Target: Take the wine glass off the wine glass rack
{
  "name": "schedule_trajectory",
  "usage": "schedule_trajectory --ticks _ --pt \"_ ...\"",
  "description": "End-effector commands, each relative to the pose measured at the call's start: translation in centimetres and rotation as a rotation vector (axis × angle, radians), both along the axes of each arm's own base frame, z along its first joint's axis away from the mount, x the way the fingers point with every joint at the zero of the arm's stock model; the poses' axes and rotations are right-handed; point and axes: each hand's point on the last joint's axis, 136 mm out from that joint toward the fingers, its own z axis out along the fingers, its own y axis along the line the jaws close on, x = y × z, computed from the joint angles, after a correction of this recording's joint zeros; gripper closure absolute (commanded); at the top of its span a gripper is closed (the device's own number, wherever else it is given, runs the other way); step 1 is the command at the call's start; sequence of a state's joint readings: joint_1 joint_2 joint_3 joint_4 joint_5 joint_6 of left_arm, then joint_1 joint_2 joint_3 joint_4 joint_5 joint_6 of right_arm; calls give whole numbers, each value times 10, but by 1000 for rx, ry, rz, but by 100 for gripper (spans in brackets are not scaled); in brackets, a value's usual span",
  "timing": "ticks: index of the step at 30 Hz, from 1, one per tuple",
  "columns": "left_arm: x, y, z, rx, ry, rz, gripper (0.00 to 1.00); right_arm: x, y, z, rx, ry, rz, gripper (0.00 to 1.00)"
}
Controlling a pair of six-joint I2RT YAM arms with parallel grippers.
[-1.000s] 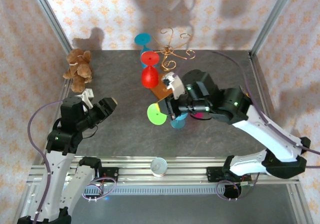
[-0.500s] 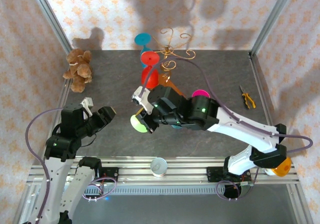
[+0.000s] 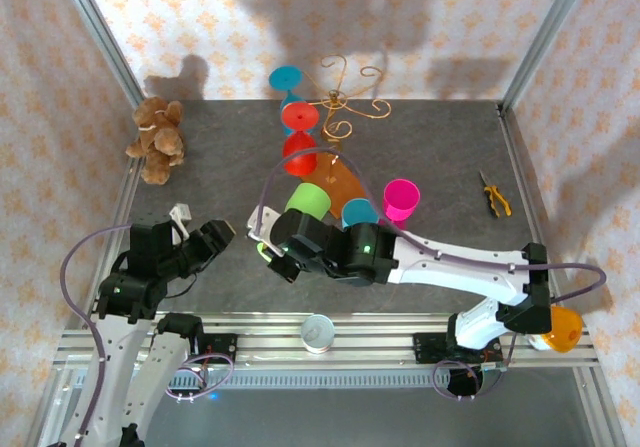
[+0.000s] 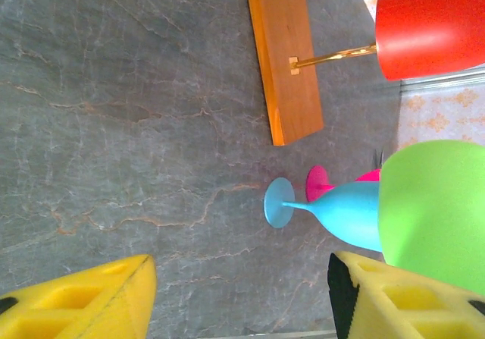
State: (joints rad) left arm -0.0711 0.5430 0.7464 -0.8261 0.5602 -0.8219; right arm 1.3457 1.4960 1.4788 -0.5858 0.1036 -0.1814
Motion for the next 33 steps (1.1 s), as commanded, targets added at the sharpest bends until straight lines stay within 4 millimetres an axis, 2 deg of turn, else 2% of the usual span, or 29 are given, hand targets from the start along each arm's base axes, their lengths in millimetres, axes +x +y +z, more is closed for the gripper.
schedule_trajectory --ticks 1,15,21,33 --pt "7 -9 10 -62 -39 -24 37 14 6 16 61 -146 -41 100" --pt "15 -35 0 -249 -36 -97 34 25 18 -5 42 -433 -133 100" --pt "19 -40 0 -302 -47 -109 34 32 16 -20 17 -474 -180 100" --pt "24 -47 0 -373 -49 -119 34 35 13 -36 6 -572 -246 100"
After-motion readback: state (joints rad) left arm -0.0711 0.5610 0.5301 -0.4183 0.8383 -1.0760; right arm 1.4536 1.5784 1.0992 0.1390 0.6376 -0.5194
